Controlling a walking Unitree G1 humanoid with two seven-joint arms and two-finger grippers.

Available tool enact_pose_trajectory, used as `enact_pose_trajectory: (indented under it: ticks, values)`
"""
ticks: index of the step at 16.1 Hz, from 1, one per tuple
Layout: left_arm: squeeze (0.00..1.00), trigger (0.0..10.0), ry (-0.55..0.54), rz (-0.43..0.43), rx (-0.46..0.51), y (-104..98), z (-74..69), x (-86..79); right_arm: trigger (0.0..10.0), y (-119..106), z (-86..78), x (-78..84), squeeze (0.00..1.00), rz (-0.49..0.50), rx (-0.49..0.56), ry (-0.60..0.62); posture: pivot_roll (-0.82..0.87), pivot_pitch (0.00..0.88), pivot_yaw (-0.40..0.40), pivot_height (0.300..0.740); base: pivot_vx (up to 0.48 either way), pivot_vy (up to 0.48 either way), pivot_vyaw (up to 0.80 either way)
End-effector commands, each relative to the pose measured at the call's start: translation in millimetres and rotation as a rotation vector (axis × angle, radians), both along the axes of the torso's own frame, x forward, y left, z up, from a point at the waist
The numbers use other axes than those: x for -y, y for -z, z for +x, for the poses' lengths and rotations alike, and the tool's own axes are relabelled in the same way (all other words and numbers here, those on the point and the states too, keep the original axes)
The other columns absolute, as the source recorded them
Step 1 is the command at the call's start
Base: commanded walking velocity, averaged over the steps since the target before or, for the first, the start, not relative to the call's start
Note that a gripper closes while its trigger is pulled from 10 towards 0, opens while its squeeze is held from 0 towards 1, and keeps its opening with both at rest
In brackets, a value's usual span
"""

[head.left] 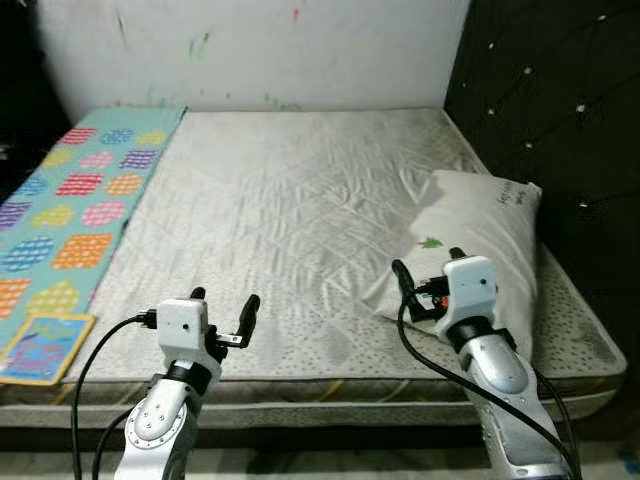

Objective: Clean up the room

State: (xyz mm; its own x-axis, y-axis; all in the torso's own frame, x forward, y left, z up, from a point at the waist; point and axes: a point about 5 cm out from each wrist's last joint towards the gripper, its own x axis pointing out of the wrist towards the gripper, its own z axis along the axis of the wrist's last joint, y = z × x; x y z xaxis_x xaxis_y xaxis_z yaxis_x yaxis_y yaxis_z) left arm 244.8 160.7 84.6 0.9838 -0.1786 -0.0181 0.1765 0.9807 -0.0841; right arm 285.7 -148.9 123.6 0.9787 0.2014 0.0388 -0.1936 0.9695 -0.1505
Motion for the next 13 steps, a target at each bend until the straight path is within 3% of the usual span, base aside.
enact_pose_trajectory:
  ticks: [1,13]
  values:
    - [0.0,10.0,0.012,0.009,0.004,-0.1,0.4,-0.9,10.0,-1.4,1.0,-0.5,0.0,0.001,0.011,-0.006,-0.09,0.0,0.029,0.74,0.0,0.0,0.0]
    - [0.0,10.0,0.034,-0.013,0.01,-1.6,-0.3,1.2,10.0,0.0,0.4,-0.8,0.0,-0.007,0.008,-0.001,-0.09,0.0,0.028,0.74,0.0,0.0,0.0]
